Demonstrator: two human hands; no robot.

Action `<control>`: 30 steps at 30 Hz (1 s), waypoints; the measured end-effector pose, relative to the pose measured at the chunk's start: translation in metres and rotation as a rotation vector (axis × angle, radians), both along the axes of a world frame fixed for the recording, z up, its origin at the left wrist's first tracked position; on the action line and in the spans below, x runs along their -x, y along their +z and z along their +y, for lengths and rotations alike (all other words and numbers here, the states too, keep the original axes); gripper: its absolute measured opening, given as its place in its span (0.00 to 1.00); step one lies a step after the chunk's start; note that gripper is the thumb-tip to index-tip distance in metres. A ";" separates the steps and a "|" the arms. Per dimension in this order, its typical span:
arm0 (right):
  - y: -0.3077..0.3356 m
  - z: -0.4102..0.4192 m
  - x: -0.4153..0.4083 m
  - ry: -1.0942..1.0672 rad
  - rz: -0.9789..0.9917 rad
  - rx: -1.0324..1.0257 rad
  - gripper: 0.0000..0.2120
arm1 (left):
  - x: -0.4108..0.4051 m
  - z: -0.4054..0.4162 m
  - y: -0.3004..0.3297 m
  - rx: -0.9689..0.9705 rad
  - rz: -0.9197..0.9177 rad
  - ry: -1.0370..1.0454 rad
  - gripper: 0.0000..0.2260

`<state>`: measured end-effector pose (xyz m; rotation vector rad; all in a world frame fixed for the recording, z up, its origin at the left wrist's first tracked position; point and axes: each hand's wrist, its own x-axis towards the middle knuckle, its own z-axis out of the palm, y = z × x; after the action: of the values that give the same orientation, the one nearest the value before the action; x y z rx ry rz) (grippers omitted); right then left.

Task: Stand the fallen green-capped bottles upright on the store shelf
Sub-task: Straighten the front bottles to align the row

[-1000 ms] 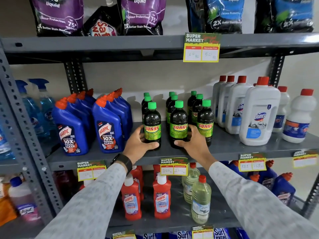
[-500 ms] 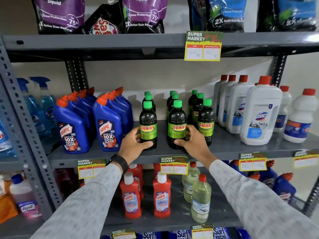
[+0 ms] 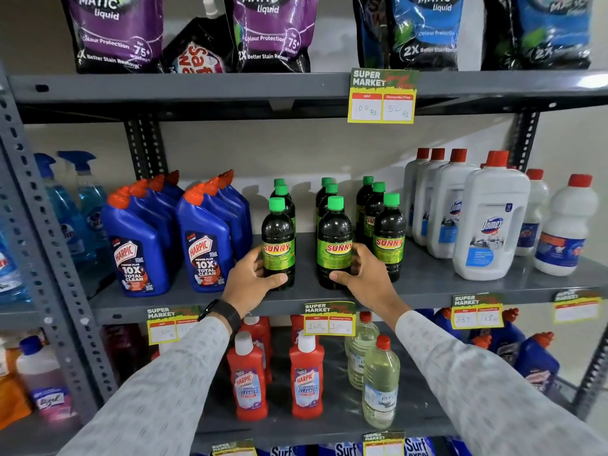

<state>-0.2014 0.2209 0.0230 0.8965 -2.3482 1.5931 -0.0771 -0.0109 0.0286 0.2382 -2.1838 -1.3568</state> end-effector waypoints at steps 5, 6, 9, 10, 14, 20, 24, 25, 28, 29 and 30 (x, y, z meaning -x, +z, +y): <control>-0.002 0.001 -0.002 0.027 -0.009 0.006 0.37 | -0.001 0.006 0.001 0.032 -0.003 0.002 0.38; -0.002 0.002 -0.003 0.037 -0.008 0.006 0.37 | -0.004 0.007 0.002 0.044 0.000 -0.007 0.38; -0.004 0.006 -0.007 0.052 -0.003 0.014 0.38 | -0.021 0.013 -0.002 0.199 0.003 0.056 0.34; -0.005 0.009 -0.009 0.034 0.006 0.029 0.37 | -0.027 0.014 -0.006 0.348 -0.017 0.146 0.32; -0.014 0.031 -0.015 -0.177 0.190 0.163 0.21 | -0.048 0.015 -0.031 0.836 -0.183 0.276 0.29; -0.014 0.058 -0.003 -0.472 0.267 0.319 0.21 | -0.047 0.025 -0.042 1.009 -0.248 0.355 0.27; -0.003 0.068 0.021 -0.380 0.011 0.064 0.44 | -0.047 0.029 -0.042 0.994 -0.277 0.368 0.27; -0.001 0.069 0.025 -0.347 -0.022 0.021 0.47 | -0.047 0.029 -0.042 0.995 -0.284 0.368 0.27; 0.000 0.069 0.032 -0.343 -0.022 -0.048 0.47 | -0.047 0.029 -0.040 0.992 -0.299 0.367 0.26; -0.002 0.069 0.033 -0.348 -0.009 -0.059 0.44 | -0.047 0.030 -0.040 0.991 -0.305 0.366 0.26; -0.003 0.069 0.034 -0.351 0.004 -0.064 0.42 | -0.047 0.030 -0.039 0.989 -0.306 0.365 0.25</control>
<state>-0.2350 0.2901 0.0202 0.4601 -2.4001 1.3807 -0.0301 0.0190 -0.0108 0.4375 -2.6066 0.0331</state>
